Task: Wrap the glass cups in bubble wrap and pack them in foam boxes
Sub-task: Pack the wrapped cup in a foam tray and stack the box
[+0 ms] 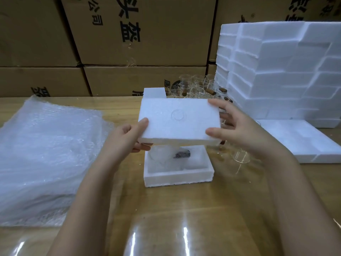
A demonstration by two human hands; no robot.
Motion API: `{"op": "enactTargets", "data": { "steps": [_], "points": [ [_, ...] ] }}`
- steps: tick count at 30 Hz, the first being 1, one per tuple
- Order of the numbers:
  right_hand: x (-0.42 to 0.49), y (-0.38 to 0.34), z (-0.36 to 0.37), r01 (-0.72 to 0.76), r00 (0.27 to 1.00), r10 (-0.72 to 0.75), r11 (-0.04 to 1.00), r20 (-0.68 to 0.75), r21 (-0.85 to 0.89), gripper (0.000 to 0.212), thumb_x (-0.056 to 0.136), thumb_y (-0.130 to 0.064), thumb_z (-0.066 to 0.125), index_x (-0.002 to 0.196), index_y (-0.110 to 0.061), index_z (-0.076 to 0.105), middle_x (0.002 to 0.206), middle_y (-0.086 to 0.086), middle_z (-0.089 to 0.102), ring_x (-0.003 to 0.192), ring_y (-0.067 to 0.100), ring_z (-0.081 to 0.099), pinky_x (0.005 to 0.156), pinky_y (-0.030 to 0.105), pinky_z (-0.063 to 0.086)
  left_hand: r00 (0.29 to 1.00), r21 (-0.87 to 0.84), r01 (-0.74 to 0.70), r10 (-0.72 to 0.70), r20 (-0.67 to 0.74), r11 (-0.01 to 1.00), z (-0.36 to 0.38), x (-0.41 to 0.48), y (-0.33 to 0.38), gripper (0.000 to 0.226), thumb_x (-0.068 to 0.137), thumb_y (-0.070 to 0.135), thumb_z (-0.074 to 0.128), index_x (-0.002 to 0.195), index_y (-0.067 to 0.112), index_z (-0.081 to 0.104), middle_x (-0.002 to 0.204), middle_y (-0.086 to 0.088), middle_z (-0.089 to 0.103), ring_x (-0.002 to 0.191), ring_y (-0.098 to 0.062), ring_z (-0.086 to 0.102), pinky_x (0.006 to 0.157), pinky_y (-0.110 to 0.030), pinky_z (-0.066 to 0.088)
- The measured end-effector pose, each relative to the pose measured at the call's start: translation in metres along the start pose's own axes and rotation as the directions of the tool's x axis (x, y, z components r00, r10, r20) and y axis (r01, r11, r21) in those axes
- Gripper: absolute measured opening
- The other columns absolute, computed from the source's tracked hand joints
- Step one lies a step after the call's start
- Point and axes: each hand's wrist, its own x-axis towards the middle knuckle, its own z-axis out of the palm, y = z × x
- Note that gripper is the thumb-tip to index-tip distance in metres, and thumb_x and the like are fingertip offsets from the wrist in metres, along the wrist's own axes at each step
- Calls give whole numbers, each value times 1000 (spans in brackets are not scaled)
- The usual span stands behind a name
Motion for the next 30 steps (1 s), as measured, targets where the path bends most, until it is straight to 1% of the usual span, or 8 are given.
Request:
{"op": "enactTargets", "data": {
  "steps": [3, 6, 10, 14, 17, 19, 23, 30],
  "points": [
    [-3, 1, 3, -17, 992, 45, 973, 120, -229, 99, 50, -67, 78, 126, -75, 15, 147, -32, 17, 136, 6, 31, 103, 38, 42, 999, 91, 13, -16, 35, 996, -10, -2, 4, 59, 78, 67, 55, 96, 13, 69, 75, -2, 75, 72, -14, 73, 71, -32, 50],
    [0, 9, 4, -14, 978, 84, 939, 189, -343, 112, 51, -66, 77, 136, -65, 4, 143, -41, 8, 137, 3, 25, 106, 32, 33, 996, 175, 21, -36, 83, 984, -17, -5, 6, 55, 78, 69, 55, 83, 17, 72, 71, -4, 74, 69, -15, 72, 68, -32, 49],
    [2, 18, 1, -38, 975, 126, 907, 185, -418, 113, 57, -57, 80, 140, -59, 3, 148, -33, 14, 134, 3, 29, 104, 33, 34, 982, 318, 79, -128, 138, 945, -17, -4, 4, 50, 82, 64, 56, 79, 17, 73, 64, -1, 72, 63, -10, 70, 64, -28, 47],
    [3, 28, 3, -77, 953, 179, 923, 245, -377, 115, 58, -50, 84, 145, -51, 8, 150, -26, 22, 133, 0, 30, 105, 30, 33, 987, 471, 73, -131, 92, 879, -20, -1, 0, 51, 72, 72, 62, 73, 22, 73, 66, 5, 72, 69, -7, 69, 70, -31, 49],
    [4, 36, 6, -87, 939, 203, 921, 277, -380, 115, 62, -44, 85, 147, -48, 8, 151, -24, 21, 134, 1, 29, 106, 28, 31, 984, 562, 60, -145, 107, 825, -19, 1, -1, 46, 76, 64, 63, 68, 19, 69, 61, 6, 70, 66, -3, 67, 65, -28, 45],
    [5, 38, 7, -87, 925, 228, 907, 305, -413, 116, 63, -43, 84, 148, -46, 5, 153, -25, 16, 136, 1, 25, 109, 28, 27, 982, 576, 57, -149, 113, 815, -17, 1, -2, 44, 77, 62, 63, 68, 18, 67, 60, 6, 70, 66, -5, 66, 62, -27, 42],
    [5, 40, 6, -70, 906, 257, 875, 336, -478, 112, 67, -49, 80, 149, -42, 4, 152, -28, 10, 136, -1, 19, 102, 22, 22, 986, 575, 55, -136, 98, 816, -13, 3, -3, 44, 78, 59, 64, 70, 16, 66, 58, 7, 69, 62, -7, 60, 60, -27, 41],
    [5, 35, 7, -33, 916, 245, 834, 318, -551, 108, 69, -51, 78, 151, -34, 10, 152, -31, -5, 135, -5, 12, 105, 20, 18, 982, 556, 76, -159, 102, 827, -11, 5, -7, 45, 80, 57, 64, 78, 12, 68, 57, 8, 68, 60, -7, 57, 60, -27, 41]
  ]
}}
